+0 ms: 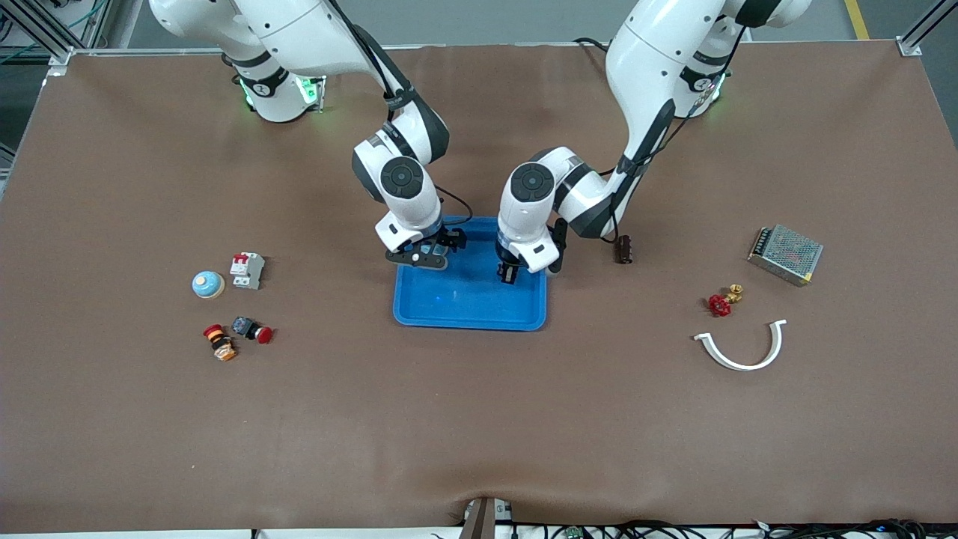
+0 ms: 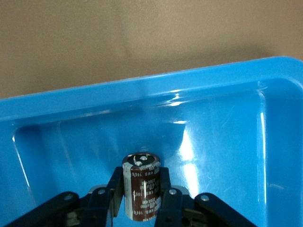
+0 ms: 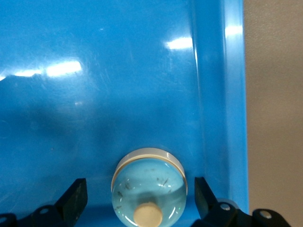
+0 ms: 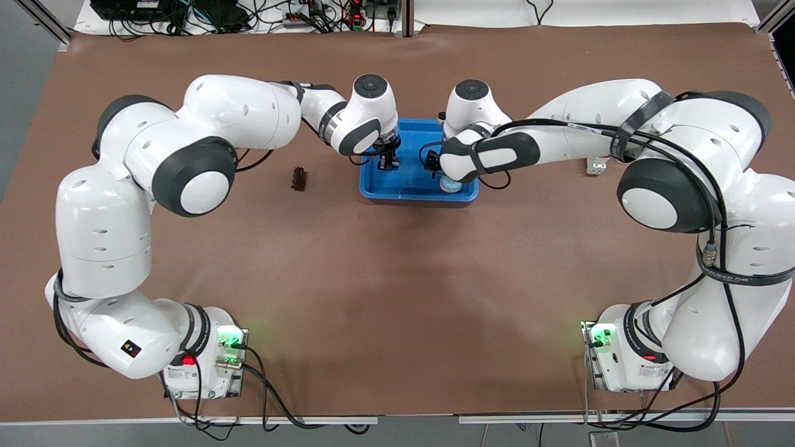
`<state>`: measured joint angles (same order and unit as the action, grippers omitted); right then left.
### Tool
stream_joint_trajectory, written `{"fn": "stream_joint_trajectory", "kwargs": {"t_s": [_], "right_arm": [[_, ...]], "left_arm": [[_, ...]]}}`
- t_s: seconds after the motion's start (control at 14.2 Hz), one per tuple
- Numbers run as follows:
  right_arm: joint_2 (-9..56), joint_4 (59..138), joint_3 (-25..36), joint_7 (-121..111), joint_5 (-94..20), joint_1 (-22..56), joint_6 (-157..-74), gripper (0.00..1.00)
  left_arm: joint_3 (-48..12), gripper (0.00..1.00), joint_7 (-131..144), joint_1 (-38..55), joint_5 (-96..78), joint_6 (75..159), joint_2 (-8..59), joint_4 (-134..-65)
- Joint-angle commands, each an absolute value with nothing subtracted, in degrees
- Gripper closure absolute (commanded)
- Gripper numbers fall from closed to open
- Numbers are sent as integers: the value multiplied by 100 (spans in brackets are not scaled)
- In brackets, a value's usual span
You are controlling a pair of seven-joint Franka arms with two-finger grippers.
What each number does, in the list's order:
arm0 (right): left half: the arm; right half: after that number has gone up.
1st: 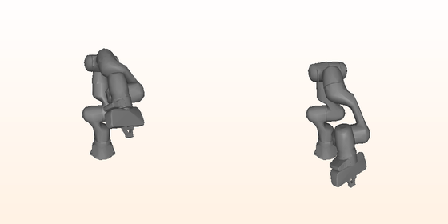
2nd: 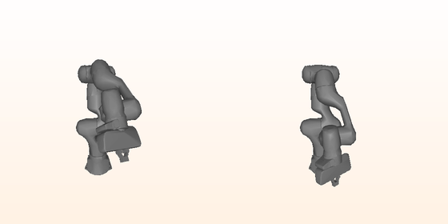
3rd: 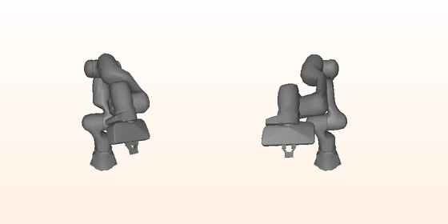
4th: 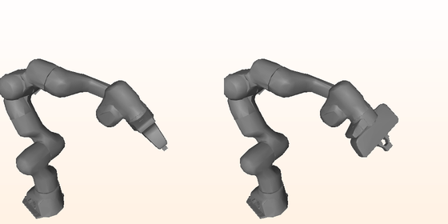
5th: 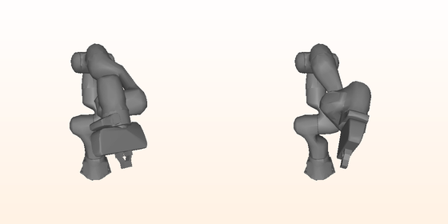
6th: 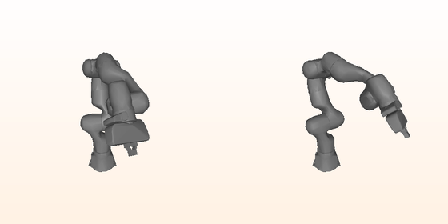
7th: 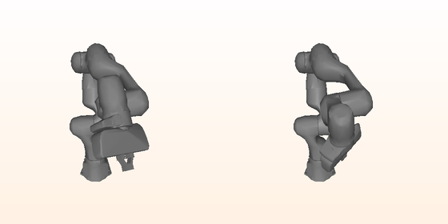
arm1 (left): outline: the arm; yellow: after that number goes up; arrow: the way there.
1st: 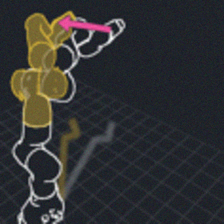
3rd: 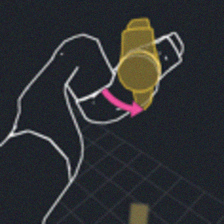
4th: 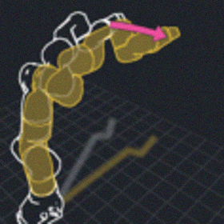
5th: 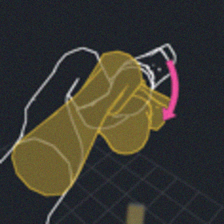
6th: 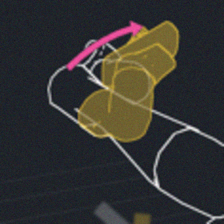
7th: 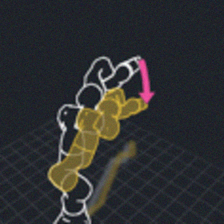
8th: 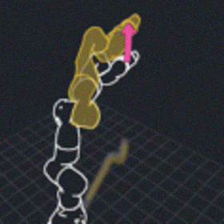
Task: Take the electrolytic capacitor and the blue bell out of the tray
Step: 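Close the left gripper on capacitor while the right gripper grips bell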
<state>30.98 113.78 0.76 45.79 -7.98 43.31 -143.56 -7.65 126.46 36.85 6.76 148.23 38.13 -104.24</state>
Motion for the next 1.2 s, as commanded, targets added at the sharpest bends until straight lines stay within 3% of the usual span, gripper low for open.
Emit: {"fn": "stream_joint_trajectory", "kwargs": {"t_s": [0.0,0.42,0.7,1.13], "right_arm": [[3129,11425,141,4649,-703,4403,-14431,0],[3138,11531,149,4649,-589,4395,-14590,0],[3129,11531,149,4649,-589,4386,-14599,0],[3129,11514,141,4649,-598,4342,-14599,44]], "left_arm": [[-712,100,12832,3753,835,14810,3797,-10327],[-773,100,11448,3648,792,13449,3332,-10186],[-782,100,9375,3647,782,12815,2972,-10475],[-773,100,6385,3314,844,12858,2181,-11477]]}}
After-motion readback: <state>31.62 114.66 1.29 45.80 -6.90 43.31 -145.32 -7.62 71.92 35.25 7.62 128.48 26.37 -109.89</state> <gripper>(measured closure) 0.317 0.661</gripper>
